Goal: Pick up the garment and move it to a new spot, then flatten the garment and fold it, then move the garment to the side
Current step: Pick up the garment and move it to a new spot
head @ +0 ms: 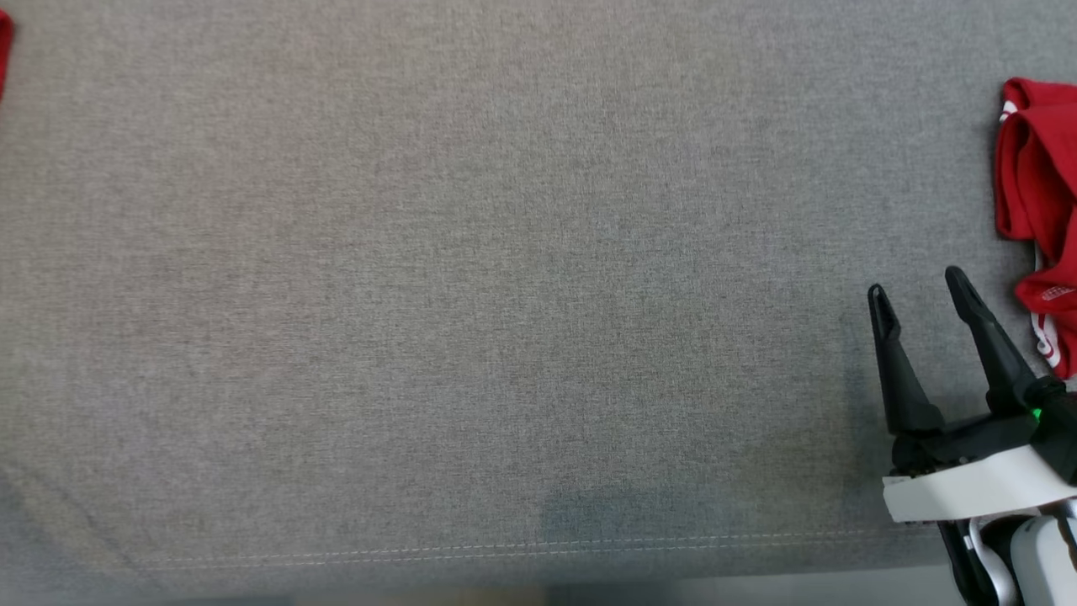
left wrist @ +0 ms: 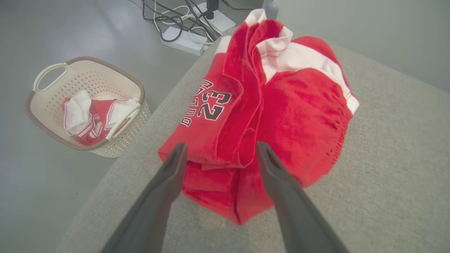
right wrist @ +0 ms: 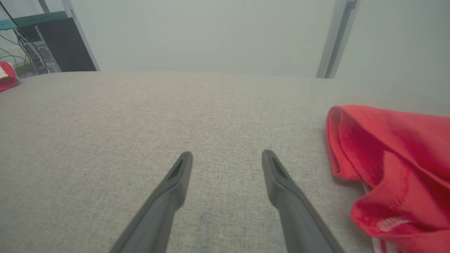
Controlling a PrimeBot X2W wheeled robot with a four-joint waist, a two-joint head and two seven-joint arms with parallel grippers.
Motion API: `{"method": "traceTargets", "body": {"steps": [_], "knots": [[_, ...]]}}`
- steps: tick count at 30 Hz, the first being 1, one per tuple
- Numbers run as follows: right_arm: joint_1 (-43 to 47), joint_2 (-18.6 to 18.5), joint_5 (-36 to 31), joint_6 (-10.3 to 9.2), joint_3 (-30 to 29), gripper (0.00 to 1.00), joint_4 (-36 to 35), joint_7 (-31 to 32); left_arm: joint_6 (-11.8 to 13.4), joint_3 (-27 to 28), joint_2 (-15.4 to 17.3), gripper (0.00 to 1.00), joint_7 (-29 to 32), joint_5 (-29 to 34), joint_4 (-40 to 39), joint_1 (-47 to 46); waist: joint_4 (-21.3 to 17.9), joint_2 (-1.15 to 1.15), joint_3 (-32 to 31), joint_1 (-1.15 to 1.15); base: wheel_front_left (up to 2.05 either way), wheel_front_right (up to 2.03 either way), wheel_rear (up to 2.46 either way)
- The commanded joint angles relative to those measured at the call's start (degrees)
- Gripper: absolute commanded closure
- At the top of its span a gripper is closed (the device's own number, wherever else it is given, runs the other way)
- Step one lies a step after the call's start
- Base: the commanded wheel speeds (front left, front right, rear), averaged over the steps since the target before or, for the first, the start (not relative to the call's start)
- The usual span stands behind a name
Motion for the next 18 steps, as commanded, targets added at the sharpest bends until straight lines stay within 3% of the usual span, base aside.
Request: {"method": "traceTargets", "body": {"steps": [1, 6, 7, 9, 18], "knots": [[-0.7, -1.2, -0.1, 0.00, 0.8, 0.00, -2.0, 0.3, -0.4, 1.4, 5.1, 0.00, -0.7, -0.4, -0.5, -2.1, -0.4, 0.00, 1.5, 0.00, 0.00, 0.00, 0.00], [-1.1, -1.5, -0.4, 0.00, 0.4, 0.00, -2.8, 0.7, -0.9, 0.5, 5.5, 0.00, -2.6, -0.2, 1.2, -3.5, -0.1, 0.00, 3.0, 0.00, 0.00, 0.00, 0.00], [-1.2, -1.5, -0.4, 0.00, 0.3, 0.00, -2.9, 0.8, -1.0, 0.1, 5.5, 0.11, -3.1, 0.1, 1.3, -3.7, 0.0, 0.00, 3.2, 0.00, 0.00, 0.00, 0.00], [-1.4, -1.6, -0.4, 0.00, 0.4, 0.00, -3.0, 1.0, -1.1, -0.7, 5.4, 1.00, -3.4, 0.4, 1.8, -4.2, 0.0, 0.00, 3.4, 0.00, 0.00, 0.00, 0.00], [-1.5, -1.5, -0.2, 0.00, -0.5, 0.00, -3.1, 0.9, -0.4, -3.9, 5.9, 1.00, -8.5, 3.3, 2.8, -5.6, -0.1, 0.00, 2.7, 0.00, 0.00, 0.00, 0.00]]}}
